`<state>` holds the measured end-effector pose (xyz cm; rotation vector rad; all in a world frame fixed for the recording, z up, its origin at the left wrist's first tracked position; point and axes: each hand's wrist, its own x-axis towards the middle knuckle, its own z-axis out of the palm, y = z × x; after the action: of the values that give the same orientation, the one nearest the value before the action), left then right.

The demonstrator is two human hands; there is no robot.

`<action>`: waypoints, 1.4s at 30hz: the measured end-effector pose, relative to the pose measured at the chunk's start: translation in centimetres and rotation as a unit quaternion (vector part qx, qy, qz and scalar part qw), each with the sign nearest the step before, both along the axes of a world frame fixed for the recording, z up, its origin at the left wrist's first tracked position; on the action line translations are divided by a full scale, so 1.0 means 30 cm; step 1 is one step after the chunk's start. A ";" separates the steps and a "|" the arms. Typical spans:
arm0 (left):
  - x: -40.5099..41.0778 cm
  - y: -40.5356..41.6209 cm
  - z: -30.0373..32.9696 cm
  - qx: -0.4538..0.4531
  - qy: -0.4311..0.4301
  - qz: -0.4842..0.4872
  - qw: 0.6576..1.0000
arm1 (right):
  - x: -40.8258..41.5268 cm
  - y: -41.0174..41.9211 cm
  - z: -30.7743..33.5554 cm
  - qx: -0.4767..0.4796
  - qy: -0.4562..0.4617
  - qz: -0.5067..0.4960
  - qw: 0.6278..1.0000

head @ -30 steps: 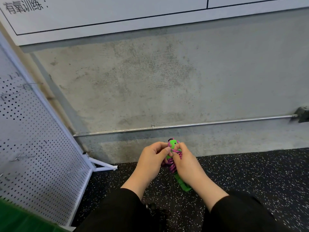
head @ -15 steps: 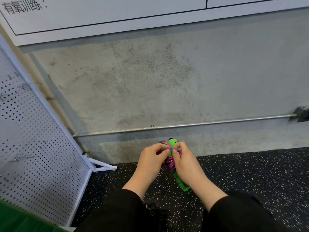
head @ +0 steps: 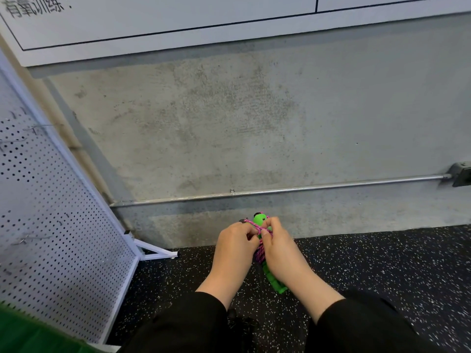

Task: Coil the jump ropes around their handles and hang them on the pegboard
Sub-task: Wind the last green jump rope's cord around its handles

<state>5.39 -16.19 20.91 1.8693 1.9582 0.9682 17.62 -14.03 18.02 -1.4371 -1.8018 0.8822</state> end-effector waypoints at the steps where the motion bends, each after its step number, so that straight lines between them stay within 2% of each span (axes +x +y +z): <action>1: 0.000 0.001 0.000 -0.001 -0.003 0.002 1.000 | 0.000 -0.001 0.001 0.001 -0.005 0.003 1.000; 8: -0.007 -0.002 -0.003 -0.023 0.015 0.002 1.000 | -0.007 0.002 -0.004 -0.003 -0.018 0.020 1.000; 15: -0.018 -0.013 0.006 0.004 -0.067 0.023 0.997 | 0.000 -0.006 0.019 0.036 0.009 0.037 0.999; 18: -0.026 -0.009 0.011 -0.010 -0.049 0.012 0.999 | 0.002 -0.006 0.025 0.040 0.013 0.039 0.998; 20: -0.032 -0.004 0.014 -0.028 -0.067 0.007 0.997 | 0.007 -0.005 0.030 0.043 0.017 0.036 0.998; 24: -0.040 0.002 0.017 -0.068 -0.107 -0.003 0.992 | 0.011 -0.010 0.030 0.051 -0.013 0.033 0.998; 29: -0.046 0.006 0.004 -0.066 -0.143 0.014 0.987 | 0.006 -0.020 0.028 0.058 -0.036 0.049 0.996; 32: -0.056 0.012 0.000 -0.062 -0.149 0.030 0.987 | -0.002 -0.026 0.027 0.037 -0.017 0.046 0.998; 36: -0.063 0.022 0.006 -0.051 -0.181 0.060 0.980 | -0.002 -0.023 0.034 -0.066 0.141 0.053 0.986; 39: -0.056 0.015 0.013 -0.049 -0.179 0.044 0.982 | 0.005 -0.026 0.057 -0.104 0.145 0.079 0.981; 42: -0.053 0.006 0.013 -0.042 -0.138 0.044 0.989 | 0.010 -0.023 0.063 -0.094 0.104 0.095 0.986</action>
<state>3.80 -16.02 21.31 1.5249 1.8950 1.0865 17.90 -14.71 19.90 -1.2463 -1.7539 1.2810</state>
